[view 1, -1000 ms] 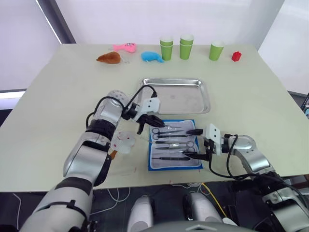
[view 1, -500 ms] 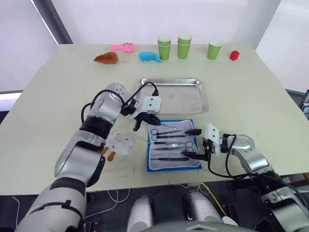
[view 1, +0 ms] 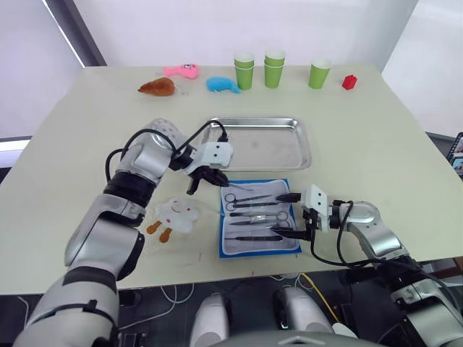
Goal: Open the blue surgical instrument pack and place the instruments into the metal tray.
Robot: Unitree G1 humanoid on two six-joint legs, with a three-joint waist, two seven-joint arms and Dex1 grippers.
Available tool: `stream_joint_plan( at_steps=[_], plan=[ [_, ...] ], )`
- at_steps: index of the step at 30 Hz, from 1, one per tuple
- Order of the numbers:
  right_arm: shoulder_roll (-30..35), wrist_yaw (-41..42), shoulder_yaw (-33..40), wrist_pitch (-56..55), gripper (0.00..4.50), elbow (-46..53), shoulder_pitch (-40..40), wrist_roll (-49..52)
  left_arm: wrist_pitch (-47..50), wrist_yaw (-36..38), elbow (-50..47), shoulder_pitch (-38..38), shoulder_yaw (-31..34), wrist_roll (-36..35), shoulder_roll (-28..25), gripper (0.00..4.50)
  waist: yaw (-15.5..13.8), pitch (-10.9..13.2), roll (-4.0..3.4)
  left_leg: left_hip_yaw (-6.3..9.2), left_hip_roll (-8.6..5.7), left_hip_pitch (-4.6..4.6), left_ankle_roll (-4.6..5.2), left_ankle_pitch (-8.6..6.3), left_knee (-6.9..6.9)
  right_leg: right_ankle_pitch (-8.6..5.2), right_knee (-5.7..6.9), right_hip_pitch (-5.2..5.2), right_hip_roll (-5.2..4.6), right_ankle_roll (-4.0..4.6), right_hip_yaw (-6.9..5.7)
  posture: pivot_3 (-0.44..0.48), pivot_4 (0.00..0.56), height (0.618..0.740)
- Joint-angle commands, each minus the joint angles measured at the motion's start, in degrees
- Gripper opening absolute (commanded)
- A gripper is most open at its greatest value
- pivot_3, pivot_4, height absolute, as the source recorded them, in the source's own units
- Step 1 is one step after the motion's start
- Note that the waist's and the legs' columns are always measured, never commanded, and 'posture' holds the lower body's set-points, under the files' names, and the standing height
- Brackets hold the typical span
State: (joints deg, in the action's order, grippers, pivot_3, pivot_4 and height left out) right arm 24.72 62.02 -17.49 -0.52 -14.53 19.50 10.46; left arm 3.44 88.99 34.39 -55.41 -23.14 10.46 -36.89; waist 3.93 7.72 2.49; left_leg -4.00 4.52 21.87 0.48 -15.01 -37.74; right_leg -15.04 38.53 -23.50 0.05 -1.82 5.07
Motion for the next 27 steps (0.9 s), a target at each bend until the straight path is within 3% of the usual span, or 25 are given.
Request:
stream_joint_plan(
  at_steps=[1,11,18,27],
  plan=[
    [0.8,-1.6,-4.5,3.6,4.5,-7.8,-3.0,-6.8,0.2,2.1,-1.7,-0.4,-0.3,0.4,-1.6,0.07,0.0,0.0,0.0,0.0,0.0,0.0,0.0,0.0,0.0,0.0,0.0,0.0,0.0,0.0,0.0,0.0,0.15,0.739],
    [1.0,-1.4,-4.5,3.4,4.5,-7.9,-2.9,-6.9,2.0,3.3,-4.2,-0.1,1.4,-1.8,-3.4,0.07,0.0,0.0,0.01,-0.01,0.01,-0.01,0.0,0.0,0.0,0.0,0.0,-0.01,-0.01,0.01,0.04,0.0,0.15,0.739],
    [1.1,-1.3,-4.6,3.5,4.5,-7.7,-3.0,-6.9,7.5,3.4,-8.2,0.0,4.8,-8.2,-4.2,0.07,0.0,0.0,0.01,-0.01,0.01,-0.01,0.0,0.0,0.01,0.0,0.0,-0.01,-0.01,0.0,0.04,0.0,0.15,0.739],
    [1.2,-1.1,-4.7,3.4,4.5,-7.7,-2.9,-7.0,14.9,-3.9,-9.3,1.1,10.8,-14.7,-2.1,0.07,0.0,0.0,0.01,-0.06,0.0,-0.02,0.0,0.0,0.01,-0.08,0.0,0.0,0.02,-0.16,0.01,0.0,0.15,0.739]
  ],
)
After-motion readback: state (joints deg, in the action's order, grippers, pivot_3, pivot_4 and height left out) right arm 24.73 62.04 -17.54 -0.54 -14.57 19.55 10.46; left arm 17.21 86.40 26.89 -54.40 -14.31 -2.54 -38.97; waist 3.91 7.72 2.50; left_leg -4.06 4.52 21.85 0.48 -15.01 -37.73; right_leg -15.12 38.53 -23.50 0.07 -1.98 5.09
